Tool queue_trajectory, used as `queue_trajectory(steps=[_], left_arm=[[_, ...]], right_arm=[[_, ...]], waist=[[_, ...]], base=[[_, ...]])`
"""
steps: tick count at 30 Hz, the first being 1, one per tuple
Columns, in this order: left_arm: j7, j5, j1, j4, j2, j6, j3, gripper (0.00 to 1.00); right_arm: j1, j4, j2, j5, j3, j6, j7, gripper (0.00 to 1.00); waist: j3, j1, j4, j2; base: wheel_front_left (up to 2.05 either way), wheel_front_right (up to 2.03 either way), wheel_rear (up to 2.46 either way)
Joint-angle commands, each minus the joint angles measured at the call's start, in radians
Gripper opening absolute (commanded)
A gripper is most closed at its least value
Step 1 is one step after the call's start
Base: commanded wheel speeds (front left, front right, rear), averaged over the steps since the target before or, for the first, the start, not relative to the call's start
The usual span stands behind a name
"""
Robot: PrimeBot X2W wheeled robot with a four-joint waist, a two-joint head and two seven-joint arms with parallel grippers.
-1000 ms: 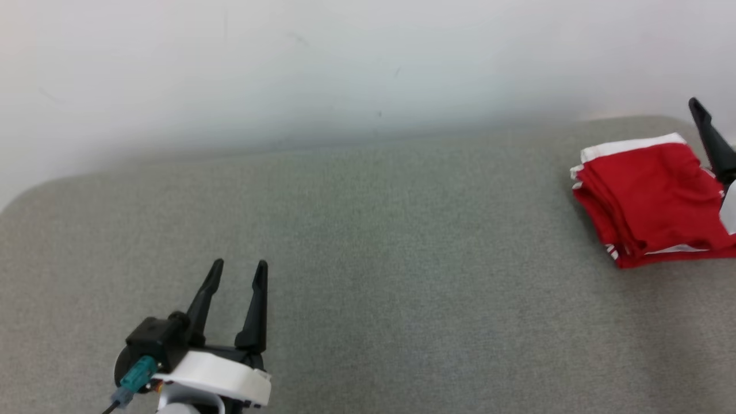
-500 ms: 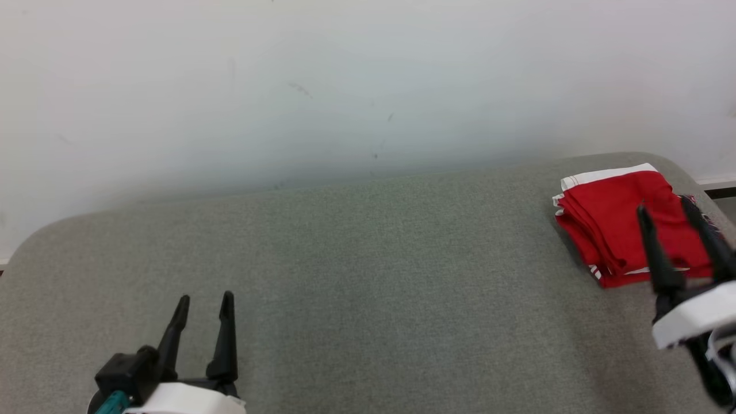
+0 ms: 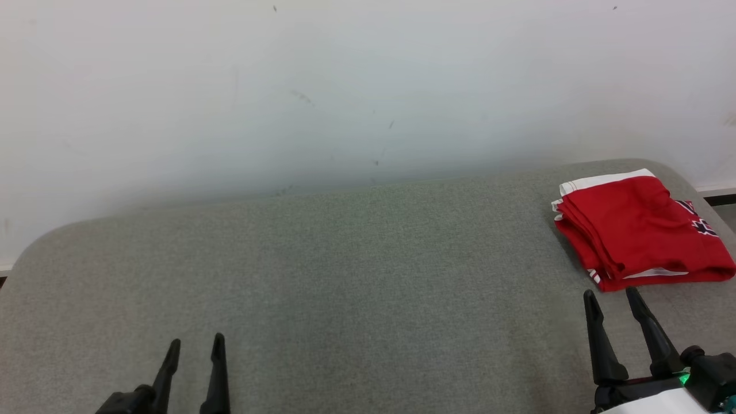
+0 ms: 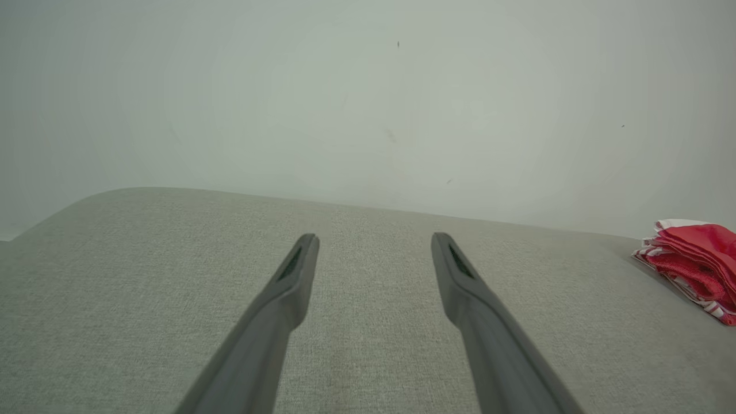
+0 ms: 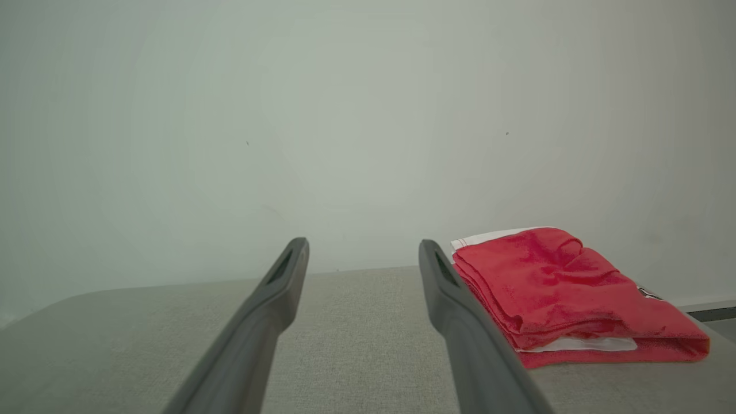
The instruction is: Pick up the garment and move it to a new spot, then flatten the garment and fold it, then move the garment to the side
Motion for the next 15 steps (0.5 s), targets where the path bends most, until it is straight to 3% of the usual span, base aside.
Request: queue_trajectory(steps=[1,15], left_arm=[[0.001,-0.007,0.014,0.004,0.003,0.008,0.001,1.0],[0.001,-0.02,0.003,0.018,0.003,0.019,-0.016,1.0]], right_arm=[[0.013,-0.009,0.011,-0.011,0.003,-0.002,-0.002,1.0],[-0.012,0.021,0.03,-0.035,0.031,-0.002,-0.002,1.0]], waist=[[0.002,0.0001,0.001,-0.0001],[0.011,0.0001,0.02,-0.0001]], base=[[0.0,0.0,0.0],[0.0,0.0,0.0]])
